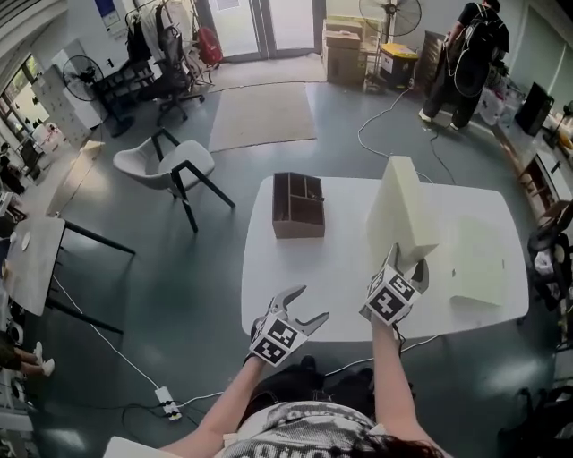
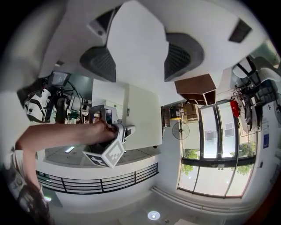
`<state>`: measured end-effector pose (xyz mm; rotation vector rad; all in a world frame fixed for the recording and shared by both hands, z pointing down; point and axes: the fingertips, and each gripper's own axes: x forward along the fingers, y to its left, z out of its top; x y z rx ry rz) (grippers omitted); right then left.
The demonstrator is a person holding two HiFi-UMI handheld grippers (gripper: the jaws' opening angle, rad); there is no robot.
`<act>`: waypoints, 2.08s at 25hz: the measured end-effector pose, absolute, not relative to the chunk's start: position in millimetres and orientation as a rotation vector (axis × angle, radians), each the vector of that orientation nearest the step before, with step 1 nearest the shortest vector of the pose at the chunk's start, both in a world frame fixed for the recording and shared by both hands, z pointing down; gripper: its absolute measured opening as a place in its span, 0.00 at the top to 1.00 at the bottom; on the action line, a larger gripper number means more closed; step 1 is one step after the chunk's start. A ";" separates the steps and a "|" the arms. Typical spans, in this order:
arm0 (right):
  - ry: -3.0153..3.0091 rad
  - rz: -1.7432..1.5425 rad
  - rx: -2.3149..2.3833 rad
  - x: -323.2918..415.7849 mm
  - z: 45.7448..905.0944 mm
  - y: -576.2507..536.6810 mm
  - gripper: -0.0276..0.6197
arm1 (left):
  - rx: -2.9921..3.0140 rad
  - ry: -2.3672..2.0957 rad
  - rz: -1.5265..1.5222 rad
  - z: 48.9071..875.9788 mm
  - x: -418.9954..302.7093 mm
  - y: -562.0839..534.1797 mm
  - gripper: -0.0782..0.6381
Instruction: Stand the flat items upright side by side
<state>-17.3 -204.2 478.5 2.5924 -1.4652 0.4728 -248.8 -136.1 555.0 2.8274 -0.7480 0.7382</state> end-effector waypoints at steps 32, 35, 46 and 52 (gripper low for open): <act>-2.044 0.378 2.134 -25.7 478.1 -184.9 0.41 | 2.849 -0.578 0.676 564.4 -167.4 -116.6 0.40; -2.120 0.401 2.058 -18.4 485.3 -174.7 0.41 | 2.828 -0.616 0.683 563.3 -147.1 -113.9 0.40; -2.231 0.462 1.862 75.1 508.4 -154.2 0.41 | 2.722 -0.786 0.646 560.7 -43.9 -104.2 0.40; -2.219 0.535 1.870 135.2 520.5 -148.8 0.41 | 2.722 -0.761 0.667 560.7 10.1 -93.8 0.40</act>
